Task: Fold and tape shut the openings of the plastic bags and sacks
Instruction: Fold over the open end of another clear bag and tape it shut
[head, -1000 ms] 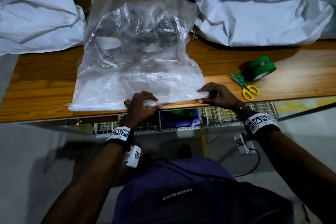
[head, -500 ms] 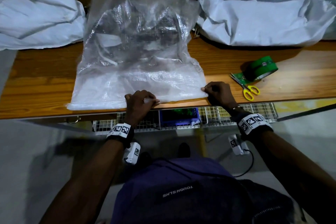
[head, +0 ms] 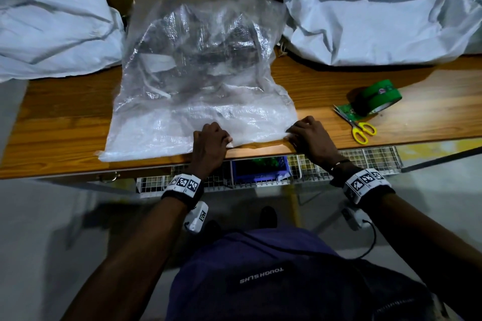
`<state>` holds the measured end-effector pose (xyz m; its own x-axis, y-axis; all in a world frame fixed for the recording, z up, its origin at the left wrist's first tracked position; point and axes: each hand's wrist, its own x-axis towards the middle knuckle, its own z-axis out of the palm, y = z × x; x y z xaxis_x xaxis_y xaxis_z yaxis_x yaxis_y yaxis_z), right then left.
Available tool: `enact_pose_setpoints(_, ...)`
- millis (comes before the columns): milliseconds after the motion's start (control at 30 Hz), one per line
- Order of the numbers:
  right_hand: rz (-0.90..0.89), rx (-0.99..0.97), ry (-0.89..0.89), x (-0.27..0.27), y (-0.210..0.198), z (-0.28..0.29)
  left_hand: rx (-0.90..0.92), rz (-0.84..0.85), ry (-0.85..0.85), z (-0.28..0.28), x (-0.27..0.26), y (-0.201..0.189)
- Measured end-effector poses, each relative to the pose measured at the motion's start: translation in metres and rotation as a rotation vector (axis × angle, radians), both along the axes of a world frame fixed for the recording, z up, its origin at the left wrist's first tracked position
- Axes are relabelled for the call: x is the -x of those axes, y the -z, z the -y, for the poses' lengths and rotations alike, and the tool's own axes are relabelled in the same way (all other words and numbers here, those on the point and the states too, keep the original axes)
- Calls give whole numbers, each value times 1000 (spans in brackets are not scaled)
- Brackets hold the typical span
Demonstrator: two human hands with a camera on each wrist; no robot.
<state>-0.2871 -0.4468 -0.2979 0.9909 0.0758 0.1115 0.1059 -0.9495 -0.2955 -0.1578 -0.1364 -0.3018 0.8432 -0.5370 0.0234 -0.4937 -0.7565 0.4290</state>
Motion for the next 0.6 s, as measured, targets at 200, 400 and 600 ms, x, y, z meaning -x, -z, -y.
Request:
enact_pose_setpoints(200, -150, -315, 83, -15, -12, 14, 96, -136, -125, 3, -9, -9)
enact_pose_setpoints(400, -212, -405, 72, -19, -12, 12, 142, -190, -97, -3, -20, -13)
enact_pose_setpoints(600, -303, -482, 109, -29, -18, 22, 133, -360, 30, -18, -42, -9)
